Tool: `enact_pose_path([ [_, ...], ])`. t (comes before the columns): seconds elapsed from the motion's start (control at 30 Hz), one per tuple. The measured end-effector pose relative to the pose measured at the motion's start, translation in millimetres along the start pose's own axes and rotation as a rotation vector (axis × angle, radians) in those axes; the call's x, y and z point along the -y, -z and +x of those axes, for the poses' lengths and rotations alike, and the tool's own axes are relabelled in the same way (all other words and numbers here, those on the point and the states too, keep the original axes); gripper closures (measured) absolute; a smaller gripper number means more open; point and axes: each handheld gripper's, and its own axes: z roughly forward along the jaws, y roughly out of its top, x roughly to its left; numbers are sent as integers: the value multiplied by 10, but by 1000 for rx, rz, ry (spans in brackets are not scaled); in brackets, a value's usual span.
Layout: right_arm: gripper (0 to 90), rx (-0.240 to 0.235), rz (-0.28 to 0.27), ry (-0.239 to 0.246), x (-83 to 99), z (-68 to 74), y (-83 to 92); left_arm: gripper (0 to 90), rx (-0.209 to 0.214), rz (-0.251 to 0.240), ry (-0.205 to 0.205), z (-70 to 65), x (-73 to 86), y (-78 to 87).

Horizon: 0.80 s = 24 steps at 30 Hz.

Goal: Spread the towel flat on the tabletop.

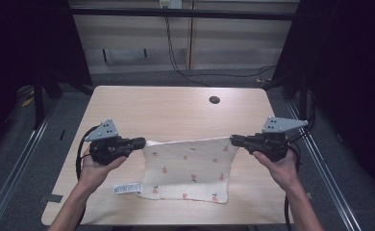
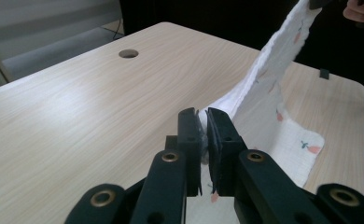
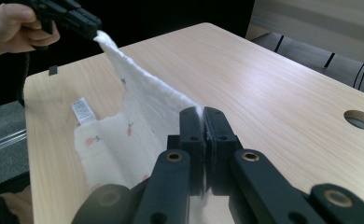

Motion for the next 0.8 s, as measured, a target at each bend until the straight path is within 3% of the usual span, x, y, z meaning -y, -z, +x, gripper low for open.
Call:
enact_pose_path([
  [0.13, 875, -19, -13, -9, 0, -25, -80, 847, -10, 14, -6, -15, 85, 69],
  [0.33, 874, -17, -1, -10, 15, -31, -192, 846, -16, 9, 26, 92, 138, 64],
  [0.6, 873, -5, 25, -38, 156, -104, -313, 844, 2, 17, 57, 189, 203, -96],
  [0.8, 871, 15, 37, -54, 204, -206, -373, 841, -15, 35, 88, 302, 241, -277],
])
